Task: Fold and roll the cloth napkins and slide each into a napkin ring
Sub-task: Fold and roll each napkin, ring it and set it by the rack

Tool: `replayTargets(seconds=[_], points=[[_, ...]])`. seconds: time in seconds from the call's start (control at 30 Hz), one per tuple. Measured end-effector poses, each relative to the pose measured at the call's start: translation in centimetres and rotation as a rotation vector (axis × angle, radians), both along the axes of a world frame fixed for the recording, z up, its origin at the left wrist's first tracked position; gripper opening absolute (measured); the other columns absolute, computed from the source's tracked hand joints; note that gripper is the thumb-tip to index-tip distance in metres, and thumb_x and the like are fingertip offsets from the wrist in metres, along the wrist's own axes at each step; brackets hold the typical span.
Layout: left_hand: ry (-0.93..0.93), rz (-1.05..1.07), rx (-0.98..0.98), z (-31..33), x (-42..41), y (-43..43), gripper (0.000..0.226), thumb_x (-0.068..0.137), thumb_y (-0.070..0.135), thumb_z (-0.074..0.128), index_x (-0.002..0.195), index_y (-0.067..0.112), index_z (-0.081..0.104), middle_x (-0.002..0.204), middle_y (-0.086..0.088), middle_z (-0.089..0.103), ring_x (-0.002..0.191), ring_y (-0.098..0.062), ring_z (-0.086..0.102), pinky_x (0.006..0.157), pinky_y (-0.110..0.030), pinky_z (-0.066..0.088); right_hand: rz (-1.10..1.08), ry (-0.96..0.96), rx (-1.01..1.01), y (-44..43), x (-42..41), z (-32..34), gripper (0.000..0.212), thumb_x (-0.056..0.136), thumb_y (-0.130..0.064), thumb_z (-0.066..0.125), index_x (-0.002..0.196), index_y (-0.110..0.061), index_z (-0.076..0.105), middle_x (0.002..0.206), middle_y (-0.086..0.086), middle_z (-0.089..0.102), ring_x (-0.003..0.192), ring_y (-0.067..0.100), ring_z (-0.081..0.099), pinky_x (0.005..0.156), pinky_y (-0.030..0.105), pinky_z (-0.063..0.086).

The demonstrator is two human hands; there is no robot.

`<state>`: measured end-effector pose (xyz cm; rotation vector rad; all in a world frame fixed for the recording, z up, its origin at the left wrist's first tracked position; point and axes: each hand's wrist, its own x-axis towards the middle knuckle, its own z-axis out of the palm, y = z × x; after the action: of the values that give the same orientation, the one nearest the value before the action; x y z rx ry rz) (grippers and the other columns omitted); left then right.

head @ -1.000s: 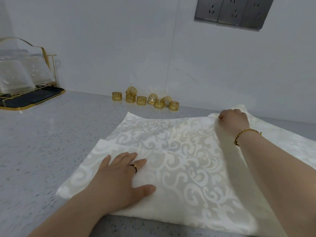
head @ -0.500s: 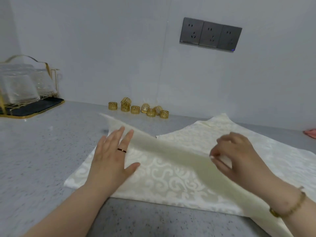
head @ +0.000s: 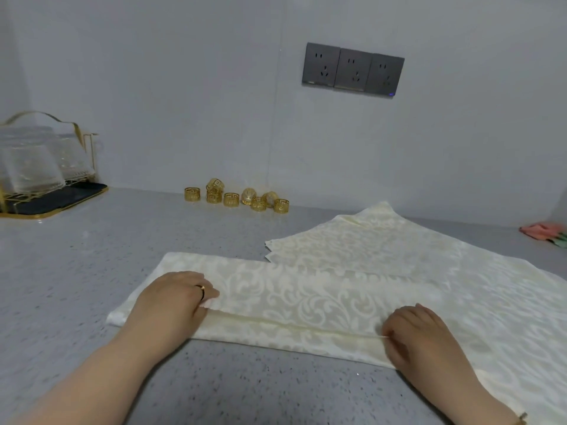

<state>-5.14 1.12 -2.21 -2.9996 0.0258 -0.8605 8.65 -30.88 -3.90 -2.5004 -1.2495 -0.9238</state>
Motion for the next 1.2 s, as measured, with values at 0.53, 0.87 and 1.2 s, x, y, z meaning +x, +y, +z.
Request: replayTargets(seconds=[0.53,0.87,1.2], points=[[0.118,0.331,-0.227,-1.4,-1.9,-0.1,0.029,0.090,0.026,0.045,0.113,0.038,0.058,0.122,0.027,0.052,0.112,0.001,0.049,0.057,0.003,0.020,0.077,0.398,-0.082,-0.5,-1.9,1.6,0.014,0.063,-0.034,0.041,0.064,-0.044,0.031,0.069,-0.019,0.058,0.078,0.003,0.046,0.071,0.013,0.036],[0.098,0.372,-0.344,-0.6,-3.2,-0.3,0.031,0.082,0.037,0.056,0.065,0.051,0.033,0.104,0.021,0.061,0.096,0.000,0.055,0.061,-0.001,0.025,0.250,0.651,-0.163,10.2,-3.3,4.3,0.035,0.093,-0.035,0.047,0.124,-0.020,0.053,0.132,-0.004,0.049,0.125,0.010,0.039,0.099,0.015,0.025],[0.072,0.359,-0.404,0.4,-3.5,-1.4,0.078,0.047,0.083,0.015,0.067,0.026,0.064,0.081,0.019,0.063,0.078,-0.001,0.054,0.059,-0.008,0.031,0.503,0.657,-0.036,12.4,-4.5,1.1,0.027,0.086,-0.029,0.060,0.109,-0.017,0.068,0.128,-0.011,0.057,0.120,-0.002,0.042,0.092,0.001,0.024]])
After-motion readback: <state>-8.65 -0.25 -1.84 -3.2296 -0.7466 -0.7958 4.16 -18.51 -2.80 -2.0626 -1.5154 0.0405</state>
